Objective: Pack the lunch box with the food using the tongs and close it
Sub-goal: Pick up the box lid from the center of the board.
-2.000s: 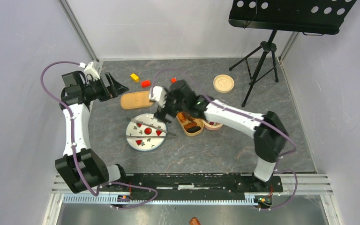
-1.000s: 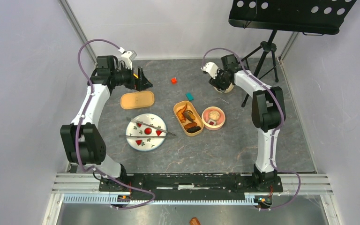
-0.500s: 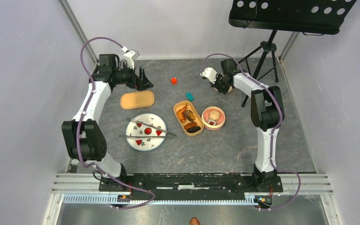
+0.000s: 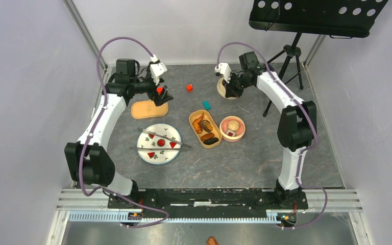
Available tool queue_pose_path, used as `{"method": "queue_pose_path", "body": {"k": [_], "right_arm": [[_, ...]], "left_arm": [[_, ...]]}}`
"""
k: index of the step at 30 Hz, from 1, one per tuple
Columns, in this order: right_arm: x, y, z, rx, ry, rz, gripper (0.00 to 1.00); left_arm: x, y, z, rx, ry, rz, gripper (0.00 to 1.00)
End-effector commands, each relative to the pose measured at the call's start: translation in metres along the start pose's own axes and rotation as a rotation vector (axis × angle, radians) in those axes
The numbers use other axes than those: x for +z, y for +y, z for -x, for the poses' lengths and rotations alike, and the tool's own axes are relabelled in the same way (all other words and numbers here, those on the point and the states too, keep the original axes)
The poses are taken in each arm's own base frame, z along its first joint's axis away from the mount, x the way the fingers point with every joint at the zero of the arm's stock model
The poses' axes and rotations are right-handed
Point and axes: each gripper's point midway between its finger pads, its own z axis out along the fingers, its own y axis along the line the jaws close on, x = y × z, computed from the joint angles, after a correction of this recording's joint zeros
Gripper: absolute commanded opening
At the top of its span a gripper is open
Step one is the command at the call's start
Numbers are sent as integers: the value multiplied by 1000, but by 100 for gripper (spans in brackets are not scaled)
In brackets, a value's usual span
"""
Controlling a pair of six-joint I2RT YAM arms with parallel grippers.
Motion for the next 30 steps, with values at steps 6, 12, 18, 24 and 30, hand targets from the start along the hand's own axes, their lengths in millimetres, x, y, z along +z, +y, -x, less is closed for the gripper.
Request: {"method": "queue_pose_path", "body": {"k": [6, 12, 18, 24, 30], "right_arm": [[-72, 133, 114, -90, -307, 408, 0], [-77, 179, 119, -116, -302, 555, 0], [-80, 190, 127, -101, -326, 598, 0], [-82, 200, 137, -95, -343, 635, 0], [-84, 201, 142, -97, -352, 638, 0]], "left_arm": [[6, -74, 62, 870, -204, -125, 99], [25, -119, 56, 1044, -194, -242, 93], [29, -151, 34, 1156, -157, -371, 84], [40, -157, 35, 1186, -141, -393, 68], [49, -143, 39, 1119, -104, -310, 47]]}}
